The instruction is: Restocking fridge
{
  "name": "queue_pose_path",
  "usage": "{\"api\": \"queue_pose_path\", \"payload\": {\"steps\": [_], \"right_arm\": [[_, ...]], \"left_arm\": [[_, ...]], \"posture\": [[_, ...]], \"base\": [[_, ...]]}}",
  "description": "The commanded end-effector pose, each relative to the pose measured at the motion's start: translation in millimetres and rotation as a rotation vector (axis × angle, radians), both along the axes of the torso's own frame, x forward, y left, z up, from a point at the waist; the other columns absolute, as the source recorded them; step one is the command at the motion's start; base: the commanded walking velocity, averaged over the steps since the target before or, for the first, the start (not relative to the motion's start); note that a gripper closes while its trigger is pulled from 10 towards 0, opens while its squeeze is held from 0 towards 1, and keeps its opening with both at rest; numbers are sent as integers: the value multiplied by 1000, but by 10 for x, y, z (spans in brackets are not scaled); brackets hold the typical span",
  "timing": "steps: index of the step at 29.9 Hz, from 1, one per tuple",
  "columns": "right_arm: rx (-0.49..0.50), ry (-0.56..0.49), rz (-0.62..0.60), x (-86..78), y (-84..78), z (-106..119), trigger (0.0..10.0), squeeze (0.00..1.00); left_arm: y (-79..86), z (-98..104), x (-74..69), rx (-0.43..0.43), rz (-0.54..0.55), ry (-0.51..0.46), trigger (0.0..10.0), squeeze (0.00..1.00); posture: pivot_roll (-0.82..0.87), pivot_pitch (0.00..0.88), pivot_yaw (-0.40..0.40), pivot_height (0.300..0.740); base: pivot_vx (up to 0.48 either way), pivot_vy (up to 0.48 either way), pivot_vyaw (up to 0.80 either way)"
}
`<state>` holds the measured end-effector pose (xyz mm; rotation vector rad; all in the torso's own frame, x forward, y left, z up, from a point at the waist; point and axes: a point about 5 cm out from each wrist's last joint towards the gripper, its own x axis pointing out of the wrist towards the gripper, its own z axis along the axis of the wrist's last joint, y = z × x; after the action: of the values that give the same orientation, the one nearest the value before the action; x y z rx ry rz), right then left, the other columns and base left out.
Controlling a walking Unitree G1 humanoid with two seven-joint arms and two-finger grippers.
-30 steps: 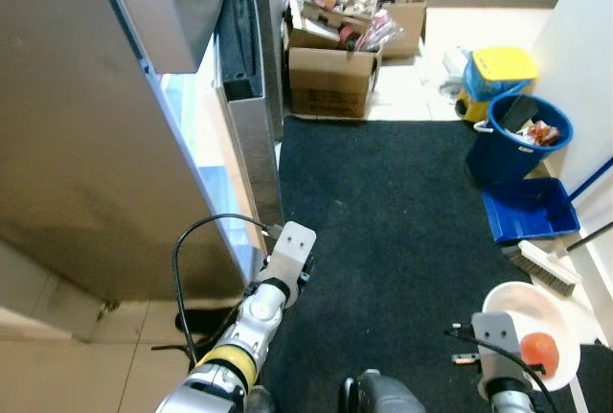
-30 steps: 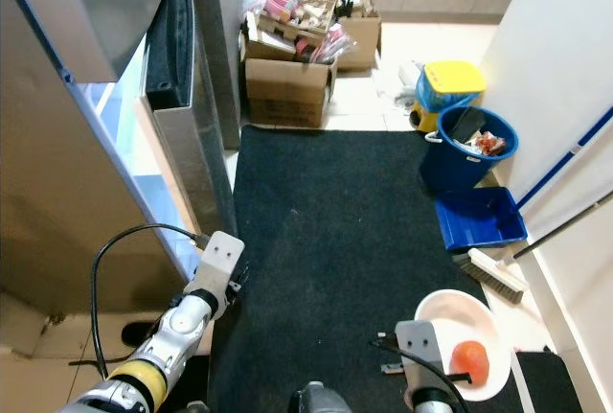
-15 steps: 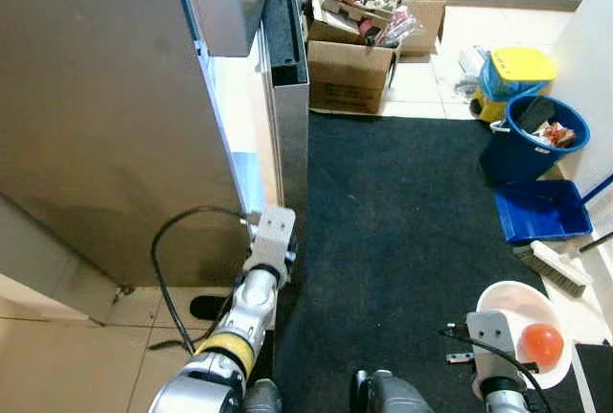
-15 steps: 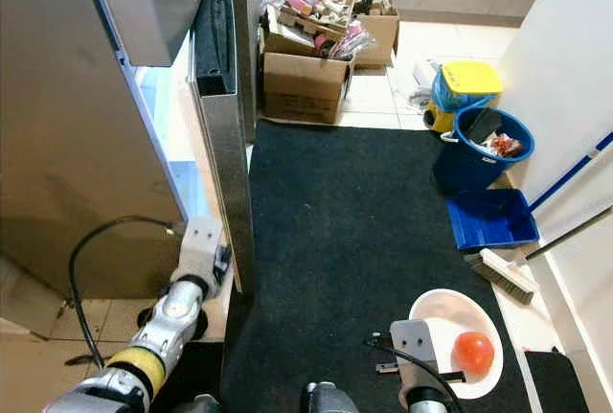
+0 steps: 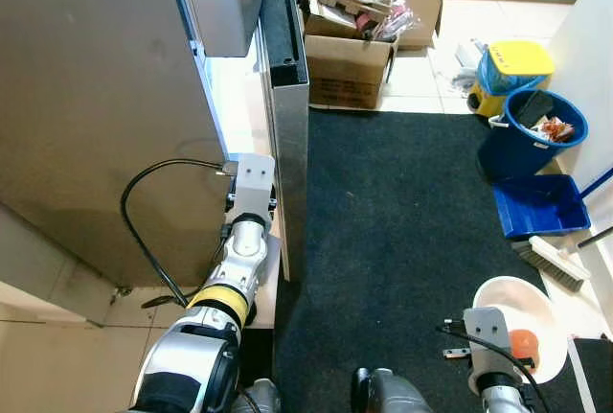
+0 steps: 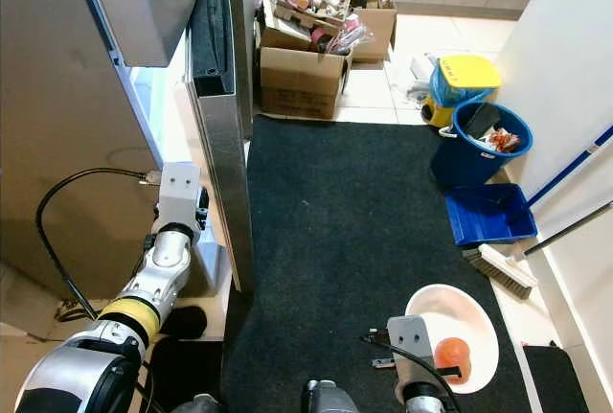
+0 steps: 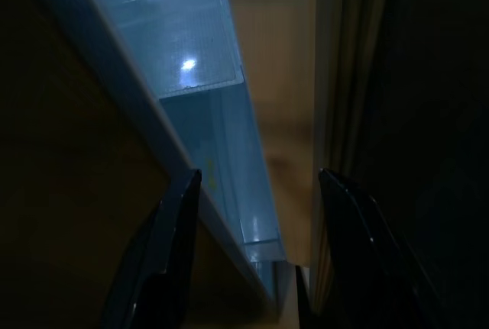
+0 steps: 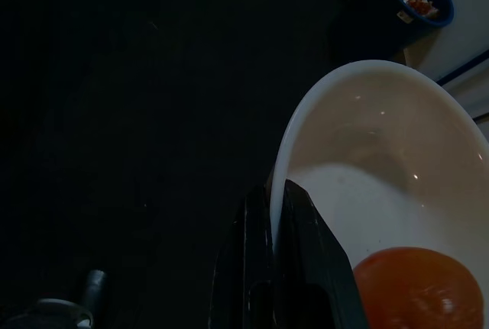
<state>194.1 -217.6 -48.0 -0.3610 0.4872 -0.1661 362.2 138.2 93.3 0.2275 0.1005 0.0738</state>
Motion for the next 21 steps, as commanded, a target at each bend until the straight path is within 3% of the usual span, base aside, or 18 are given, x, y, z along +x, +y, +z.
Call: {"api": "queue_pose_path", "payload": {"steps": [1,12,17,21], "right_arm": [[0,-9,-9,-37,-2,-7,10000,0],[-5,-11,-9,-34,-6,-1,10000,0],[-4,-14,-10,-34,2,0,10000,0],[-4,-15,-9,-32,7,1,10000,0]], "left_arm": [[-31,-40,-3,0,1,31,10000,0],[-177,112,95,8,61,3,10000,0],[-98,223,157,43,146,-21,10000,0],[-133,280,187,33,130,-34,10000,0]], "posture": [[-158,186,-16,723],[-167,189,-14,723],[-170,189,-8,723],[-168,190,-7,723]], "base": [[0,0,0],[0,0,0],[0,0,0],[0,0,0]]}}
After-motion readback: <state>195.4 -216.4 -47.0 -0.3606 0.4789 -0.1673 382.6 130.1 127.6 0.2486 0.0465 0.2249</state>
